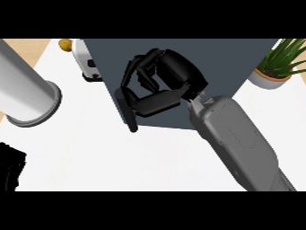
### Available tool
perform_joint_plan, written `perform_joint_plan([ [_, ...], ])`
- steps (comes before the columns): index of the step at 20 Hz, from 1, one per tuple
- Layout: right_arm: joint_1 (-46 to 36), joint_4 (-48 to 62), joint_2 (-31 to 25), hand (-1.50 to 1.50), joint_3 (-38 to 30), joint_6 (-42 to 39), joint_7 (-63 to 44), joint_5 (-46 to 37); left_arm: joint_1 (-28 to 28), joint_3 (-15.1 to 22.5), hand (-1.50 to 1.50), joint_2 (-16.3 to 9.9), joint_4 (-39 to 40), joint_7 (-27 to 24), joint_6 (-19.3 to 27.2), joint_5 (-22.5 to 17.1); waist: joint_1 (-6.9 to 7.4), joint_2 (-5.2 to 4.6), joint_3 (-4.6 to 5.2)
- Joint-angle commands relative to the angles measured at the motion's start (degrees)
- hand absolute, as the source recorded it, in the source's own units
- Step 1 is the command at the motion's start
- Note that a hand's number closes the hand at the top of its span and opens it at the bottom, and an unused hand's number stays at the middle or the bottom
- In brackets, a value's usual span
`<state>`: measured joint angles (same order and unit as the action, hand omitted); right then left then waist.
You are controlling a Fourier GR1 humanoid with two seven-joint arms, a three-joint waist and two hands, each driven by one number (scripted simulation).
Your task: Pick up the bottled water, place it into the cabinet and close the cabinet
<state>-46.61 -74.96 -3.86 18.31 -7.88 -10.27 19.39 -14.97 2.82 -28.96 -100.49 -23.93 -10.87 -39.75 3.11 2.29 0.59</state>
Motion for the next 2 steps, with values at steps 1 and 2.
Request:
perform_joint_plan([
  [1, -3.45, 10.47, -5.65, 1.50, -9.21, 3.38, -0.83, -0.54, -0.59, -0.62, 1.50, -0.69, -0.94, 1.00, -0.18, -0.74, -0.04, -3.36, -0.57],
  [2, -3.32, 11.45, -3.78, 1.50, -7.84, 4.77, 0.56, -2.06, 0.59, 0.45, 1.50, 0.06, -0.43, 1.32, 0.15, -0.35, -0.03, -3.73, -0.52],
])
